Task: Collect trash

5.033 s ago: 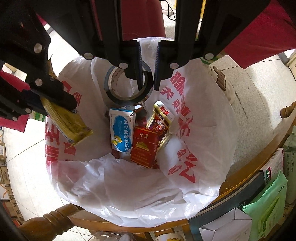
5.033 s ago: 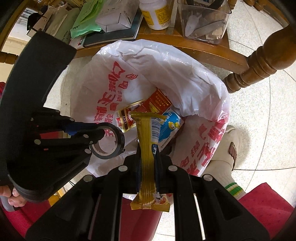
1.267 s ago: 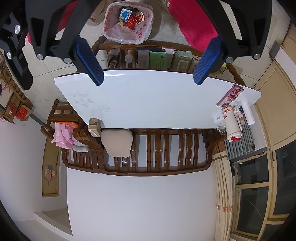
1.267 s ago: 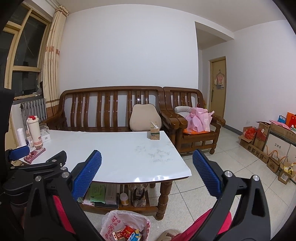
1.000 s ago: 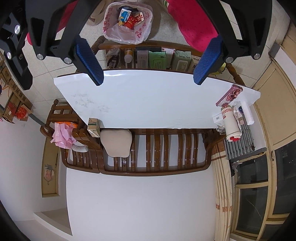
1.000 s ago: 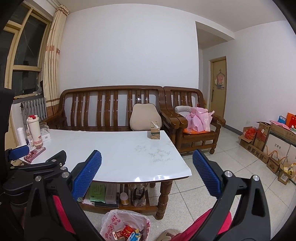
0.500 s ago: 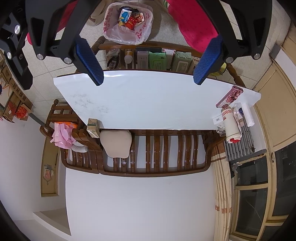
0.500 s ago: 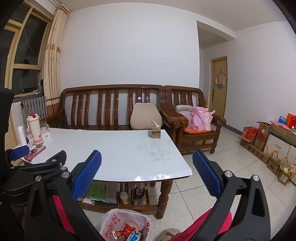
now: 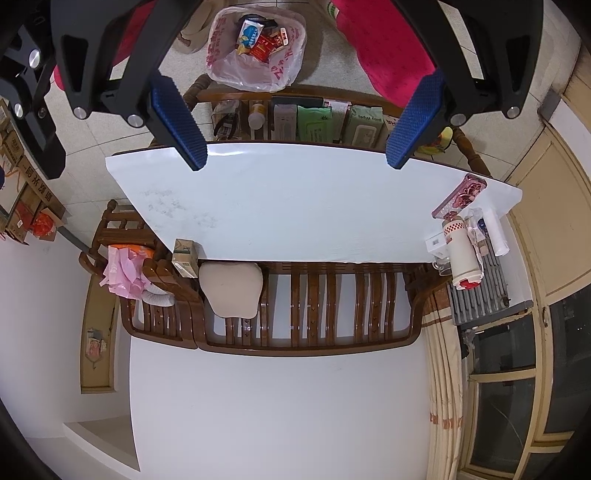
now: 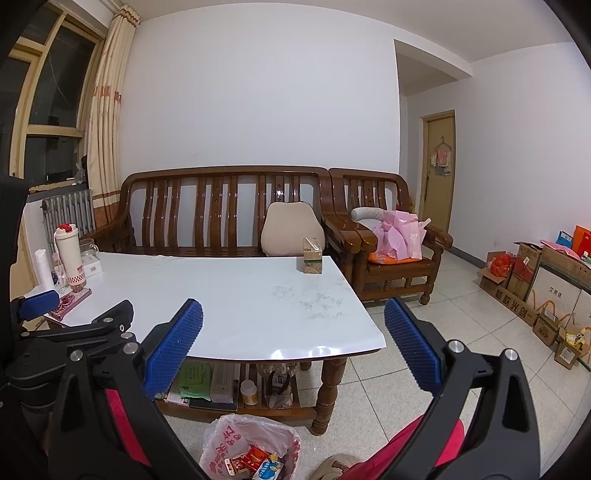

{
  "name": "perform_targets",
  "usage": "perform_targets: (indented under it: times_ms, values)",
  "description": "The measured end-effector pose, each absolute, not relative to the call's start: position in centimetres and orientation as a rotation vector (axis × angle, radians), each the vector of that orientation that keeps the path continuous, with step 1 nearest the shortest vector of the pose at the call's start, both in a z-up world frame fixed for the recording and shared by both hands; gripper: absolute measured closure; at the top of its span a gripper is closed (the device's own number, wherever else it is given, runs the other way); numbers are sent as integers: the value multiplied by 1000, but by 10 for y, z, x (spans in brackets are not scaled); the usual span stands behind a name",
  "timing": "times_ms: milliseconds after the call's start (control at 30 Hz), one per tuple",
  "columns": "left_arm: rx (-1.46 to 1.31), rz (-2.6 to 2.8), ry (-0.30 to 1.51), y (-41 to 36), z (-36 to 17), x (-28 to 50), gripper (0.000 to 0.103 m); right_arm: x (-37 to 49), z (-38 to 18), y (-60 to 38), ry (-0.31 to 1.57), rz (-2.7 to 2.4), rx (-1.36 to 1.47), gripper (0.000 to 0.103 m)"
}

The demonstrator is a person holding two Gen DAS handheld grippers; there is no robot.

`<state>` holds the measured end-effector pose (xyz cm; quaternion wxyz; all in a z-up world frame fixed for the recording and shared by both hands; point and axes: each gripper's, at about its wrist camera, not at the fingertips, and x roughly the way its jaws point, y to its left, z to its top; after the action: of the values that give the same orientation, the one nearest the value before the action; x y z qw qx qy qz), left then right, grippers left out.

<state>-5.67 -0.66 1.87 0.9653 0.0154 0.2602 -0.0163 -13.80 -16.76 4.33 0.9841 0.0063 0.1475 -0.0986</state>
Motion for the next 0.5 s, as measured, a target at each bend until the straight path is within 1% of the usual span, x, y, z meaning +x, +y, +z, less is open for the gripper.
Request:
perform_targets:
  times_ms: [500]
  values:
    - [41, -5, 511, -7, 19, -59, 8, -135, 41, -168, 303, -184, 17, 7]
